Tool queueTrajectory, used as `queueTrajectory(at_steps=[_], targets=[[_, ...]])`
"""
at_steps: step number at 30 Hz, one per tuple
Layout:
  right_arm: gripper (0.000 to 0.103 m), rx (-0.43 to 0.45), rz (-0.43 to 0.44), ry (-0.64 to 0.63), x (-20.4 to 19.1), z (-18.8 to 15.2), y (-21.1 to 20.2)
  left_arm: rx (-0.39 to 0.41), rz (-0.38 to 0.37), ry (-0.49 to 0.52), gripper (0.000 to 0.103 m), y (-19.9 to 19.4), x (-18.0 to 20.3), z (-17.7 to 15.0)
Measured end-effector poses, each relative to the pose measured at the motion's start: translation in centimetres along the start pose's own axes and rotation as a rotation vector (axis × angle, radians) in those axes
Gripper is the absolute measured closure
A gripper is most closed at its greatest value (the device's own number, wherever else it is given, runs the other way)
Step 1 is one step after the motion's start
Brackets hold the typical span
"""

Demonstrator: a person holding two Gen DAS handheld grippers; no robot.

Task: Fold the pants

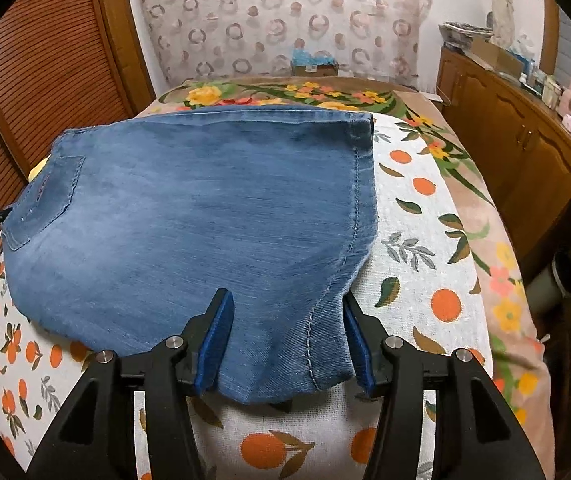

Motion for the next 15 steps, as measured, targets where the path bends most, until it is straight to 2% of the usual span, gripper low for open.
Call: queueTrajectory(at_steps=[1,3,5,8,10,12,15], targets=[[0.057,0.002,0.001,-0.002,0.0,0.0,0.0,0.001,-0.012,-0.001,0.048,0.0,0.1,0.0],[0.073,0.003,0.003,-0.007,-0.1,0.1,0.0,0.000,-0.015,0.001,0.051,0.0,0.1,0.1],[0.081,-0.006,0.038,-0.005,-0.2,0.2,0.1,-0.004,-0.019,0.006,0.055,0.1,0.2,0.2],[0.085,-0.010,0.059,-0.027,-0.7,0.1,0.2,-0.001,-0.035,0.014,0.068,0.1,0.4,0.3],[0.085,-0.002,0.067,-0.032,-0.9,0.2,0.3,0.004,-0.025,0.031,0.081,-0.3,0.8,0.4],[0.086,0.013,0.076,-0.024,-0.8,0.3,0.2,0.012,-0.007,0.043,0.088,-0.6,0.9,0.4],[0.087,0.043,0.082,-0.014,-0.6,0.6,-0.4,0.031,-0.008,0.030,0.089,-1.2,0.7,0.6]])
Point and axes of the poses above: each gripper's, at about its wrist camera, not at the fingertips, and y roughly the way its jaws point, x to its right, z to its top, the point moved 2 cm from there along y, roughly the way its jaws point, and after that the axes turned 8 degrees about y, right-handed, at the moved point
